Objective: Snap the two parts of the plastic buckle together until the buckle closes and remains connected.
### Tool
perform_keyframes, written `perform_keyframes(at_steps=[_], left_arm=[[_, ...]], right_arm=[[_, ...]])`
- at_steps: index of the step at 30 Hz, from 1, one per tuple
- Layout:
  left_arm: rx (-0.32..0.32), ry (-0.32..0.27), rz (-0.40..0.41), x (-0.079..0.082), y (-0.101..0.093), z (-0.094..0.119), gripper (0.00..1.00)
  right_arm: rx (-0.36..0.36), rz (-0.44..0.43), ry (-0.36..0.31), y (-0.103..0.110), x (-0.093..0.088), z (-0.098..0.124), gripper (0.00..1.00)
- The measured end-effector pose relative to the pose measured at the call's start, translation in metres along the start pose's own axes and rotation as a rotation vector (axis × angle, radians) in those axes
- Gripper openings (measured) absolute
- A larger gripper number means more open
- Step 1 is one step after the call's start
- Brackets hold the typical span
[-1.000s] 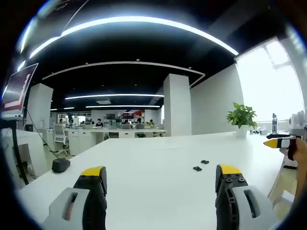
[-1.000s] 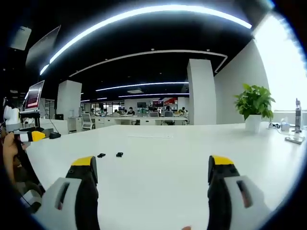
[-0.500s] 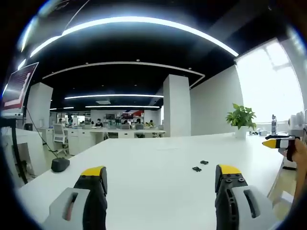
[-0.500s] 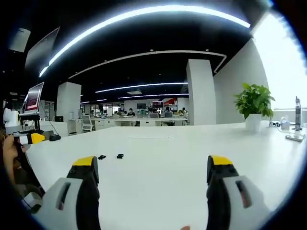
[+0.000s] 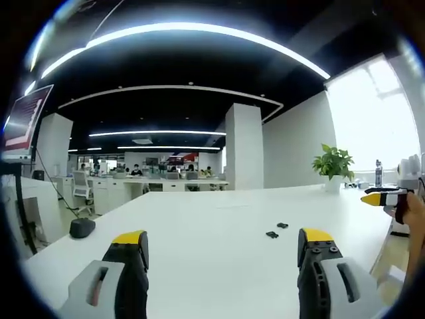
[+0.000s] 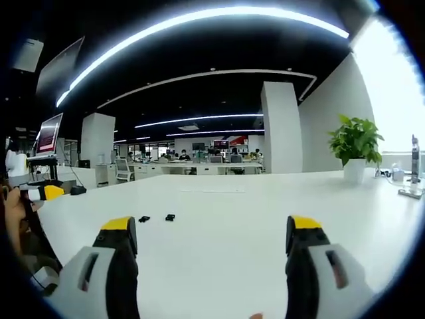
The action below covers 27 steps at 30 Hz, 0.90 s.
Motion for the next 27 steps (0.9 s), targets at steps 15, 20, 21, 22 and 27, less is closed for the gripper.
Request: perform_keyframes(at_steps=[15, 20, 21, 22, 27], left_arm=[[-0.013, -0.002, 0.003, -0.001, 0.0, -0.001, 0.94], [-0.013, -0.002, 0.008, -0.002, 0.002, -0.001, 0.94], [-0.012, -0.003, 0.009, -0.002, 0.002, -0.001, 0.94], [-0.012, -0.004, 0.009, -0.002, 0.003, -0.001, 0.94], [-0.015, -0.002, 0.012, -0.003, 0.003, -0.001, 0.93]], right_arm=[[0.007, 0.016, 0.0, 0.006, 0.009, -0.023, 0.95], [0.016, 0.031, 0.008, 0.009, 0.012, -0.031, 0.95], [0.021, 0.035, 0.008, 0.01, 0.012, -0.032, 0.95], [0.024, 0.036, 0.01, 0.01, 0.012, -0.034, 0.95], [0.046, 0.045, 0.029, 0.013, 0.009, -0.041, 0.95]])
Point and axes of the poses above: the point that each gripper's makers call its tool centre point, and the gripper's own axes: z roughly backward along the fingers, y roughly to its left, x roughly out of its top, the point moved 4 cm from there along z, roughly backward along the fingers, and after that the axes turned 6 degrees about -z, right-handed, at the moved point
